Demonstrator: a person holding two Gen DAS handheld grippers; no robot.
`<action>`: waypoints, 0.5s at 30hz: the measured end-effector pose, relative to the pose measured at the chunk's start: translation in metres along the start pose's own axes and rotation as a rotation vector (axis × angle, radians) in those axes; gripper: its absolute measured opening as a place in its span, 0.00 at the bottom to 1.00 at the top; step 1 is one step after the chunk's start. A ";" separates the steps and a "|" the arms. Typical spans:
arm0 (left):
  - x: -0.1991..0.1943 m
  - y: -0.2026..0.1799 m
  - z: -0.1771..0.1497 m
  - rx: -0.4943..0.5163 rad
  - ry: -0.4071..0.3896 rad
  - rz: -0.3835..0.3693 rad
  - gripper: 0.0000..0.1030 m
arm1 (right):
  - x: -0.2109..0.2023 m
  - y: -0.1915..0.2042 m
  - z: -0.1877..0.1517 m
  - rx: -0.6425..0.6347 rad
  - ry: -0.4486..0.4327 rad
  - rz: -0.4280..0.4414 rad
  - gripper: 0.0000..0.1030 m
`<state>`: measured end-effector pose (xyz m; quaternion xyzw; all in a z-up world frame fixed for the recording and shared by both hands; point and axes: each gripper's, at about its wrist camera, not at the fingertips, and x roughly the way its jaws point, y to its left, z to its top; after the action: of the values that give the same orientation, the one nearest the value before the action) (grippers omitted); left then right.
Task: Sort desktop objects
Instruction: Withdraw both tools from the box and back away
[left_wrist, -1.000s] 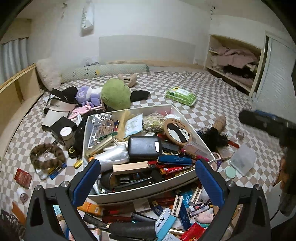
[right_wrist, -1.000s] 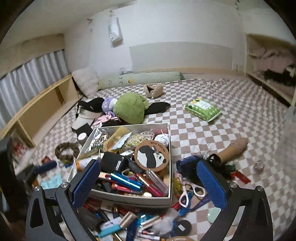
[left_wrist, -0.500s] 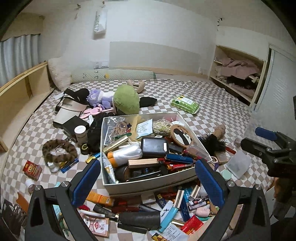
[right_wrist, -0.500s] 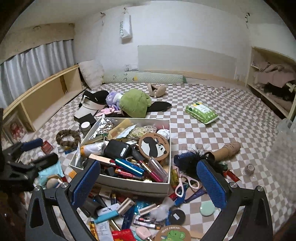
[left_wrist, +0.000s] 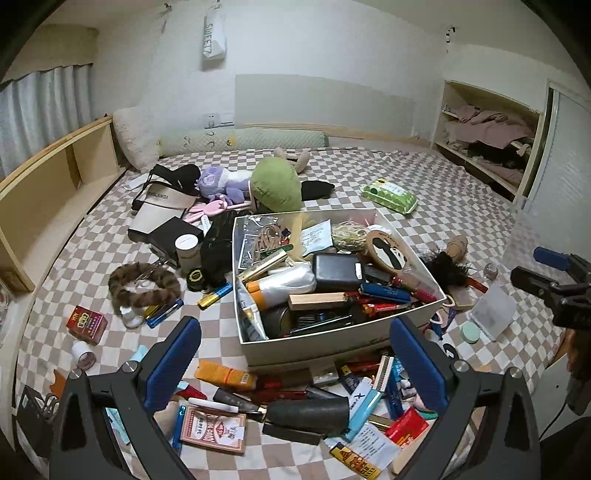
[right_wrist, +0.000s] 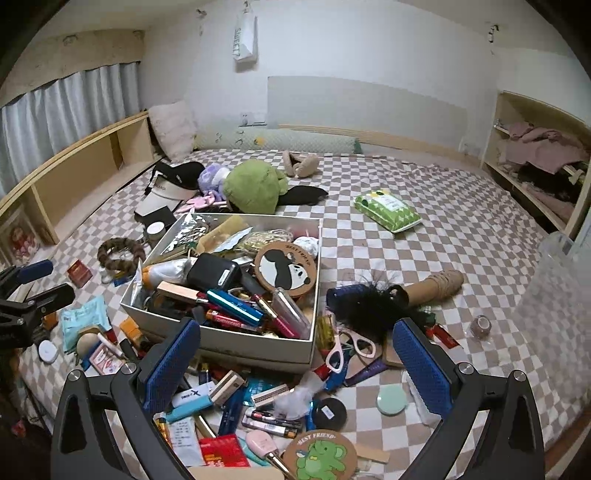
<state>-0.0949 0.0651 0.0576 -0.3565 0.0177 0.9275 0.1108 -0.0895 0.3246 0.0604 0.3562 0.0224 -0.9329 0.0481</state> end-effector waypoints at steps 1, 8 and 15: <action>0.000 0.000 0.000 0.001 0.001 0.002 1.00 | -0.001 0.000 -0.001 -0.003 -0.002 0.001 1.00; -0.001 -0.001 -0.006 0.032 0.016 -0.002 1.00 | 0.000 -0.004 -0.009 -0.003 0.008 0.025 1.00; 0.006 -0.001 -0.017 0.053 0.083 -0.012 1.00 | 0.009 -0.018 -0.025 0.020 0.068 0.057 1.00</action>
<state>-0.0879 0.0649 0.0404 -0.3916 0.0448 0.9105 0.1250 -0.0817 0.3436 0.0362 0.3885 0.0048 -0.9188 0.0702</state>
